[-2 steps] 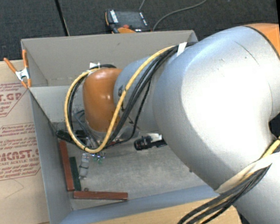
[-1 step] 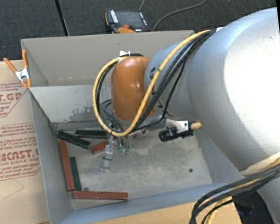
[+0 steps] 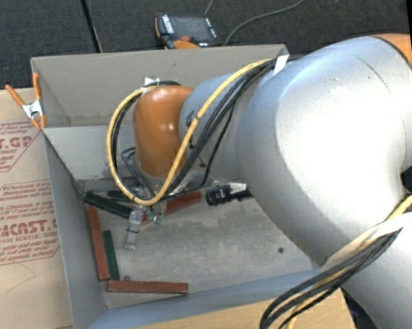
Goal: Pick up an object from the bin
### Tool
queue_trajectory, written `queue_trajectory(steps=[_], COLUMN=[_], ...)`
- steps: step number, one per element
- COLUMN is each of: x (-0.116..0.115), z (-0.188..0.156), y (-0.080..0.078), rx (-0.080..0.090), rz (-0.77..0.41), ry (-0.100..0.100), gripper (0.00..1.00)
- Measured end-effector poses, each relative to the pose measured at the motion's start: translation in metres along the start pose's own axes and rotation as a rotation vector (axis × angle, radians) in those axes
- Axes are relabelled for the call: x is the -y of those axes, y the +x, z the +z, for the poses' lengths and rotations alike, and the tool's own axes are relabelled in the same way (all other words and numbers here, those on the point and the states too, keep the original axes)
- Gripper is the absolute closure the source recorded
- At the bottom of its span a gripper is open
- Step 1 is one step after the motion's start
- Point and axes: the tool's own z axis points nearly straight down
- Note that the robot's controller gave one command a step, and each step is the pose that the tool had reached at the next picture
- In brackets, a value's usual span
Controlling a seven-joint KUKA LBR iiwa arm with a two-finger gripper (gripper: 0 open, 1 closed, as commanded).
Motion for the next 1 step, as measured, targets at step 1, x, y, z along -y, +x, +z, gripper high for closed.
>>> queue_trajectory(steps=[1], x=[0.0004], z=[-0.0046], y=[-0.0021], rx=[0.007], rz=[0.002], ry=[-0.004], gripper=[1.0])
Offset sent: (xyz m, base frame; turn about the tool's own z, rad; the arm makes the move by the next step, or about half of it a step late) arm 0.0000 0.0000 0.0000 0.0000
